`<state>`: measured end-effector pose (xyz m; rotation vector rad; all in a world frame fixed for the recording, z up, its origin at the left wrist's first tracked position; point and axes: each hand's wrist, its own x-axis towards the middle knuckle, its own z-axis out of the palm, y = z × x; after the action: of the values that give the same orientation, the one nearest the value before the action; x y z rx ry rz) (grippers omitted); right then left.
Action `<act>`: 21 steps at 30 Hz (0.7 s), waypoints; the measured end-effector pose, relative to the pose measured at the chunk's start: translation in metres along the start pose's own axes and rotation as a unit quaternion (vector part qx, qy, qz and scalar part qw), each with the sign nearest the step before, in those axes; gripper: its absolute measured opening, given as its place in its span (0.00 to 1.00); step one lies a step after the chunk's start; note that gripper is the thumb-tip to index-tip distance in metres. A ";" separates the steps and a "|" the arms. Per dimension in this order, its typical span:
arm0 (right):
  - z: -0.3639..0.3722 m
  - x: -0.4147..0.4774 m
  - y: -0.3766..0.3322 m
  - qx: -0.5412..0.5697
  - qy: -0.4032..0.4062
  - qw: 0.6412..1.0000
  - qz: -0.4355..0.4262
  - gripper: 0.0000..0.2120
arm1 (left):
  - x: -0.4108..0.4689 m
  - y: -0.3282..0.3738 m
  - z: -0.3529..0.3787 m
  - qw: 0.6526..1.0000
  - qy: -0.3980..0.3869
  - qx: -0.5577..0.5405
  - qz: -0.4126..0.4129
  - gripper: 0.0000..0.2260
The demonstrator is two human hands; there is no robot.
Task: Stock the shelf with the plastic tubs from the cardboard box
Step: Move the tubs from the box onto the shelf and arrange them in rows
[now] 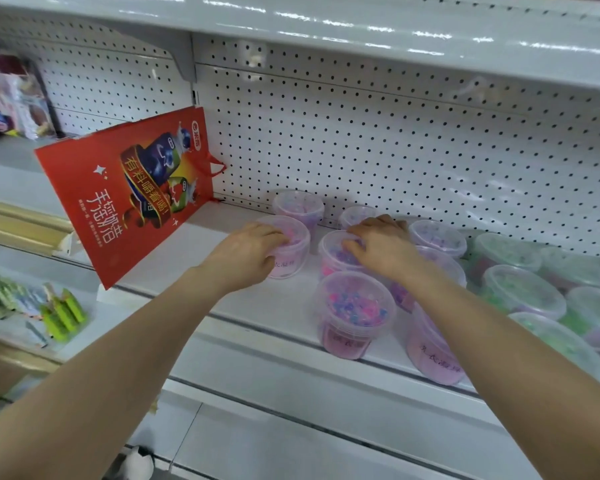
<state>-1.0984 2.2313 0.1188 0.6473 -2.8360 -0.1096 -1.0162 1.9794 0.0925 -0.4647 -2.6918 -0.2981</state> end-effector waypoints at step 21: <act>-0.072 -0.259 0.000 -0.110 0.138 0.984 -0.008 0.20 | -0.099 0.167 -0.061 0.987 0.114 0.022 0.109 0.12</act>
<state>-0.8539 2.3428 0.1352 0.5861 -2.5081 -0.3052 -0.8495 2.0902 0.1301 -0.6625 -2.3960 -0.2155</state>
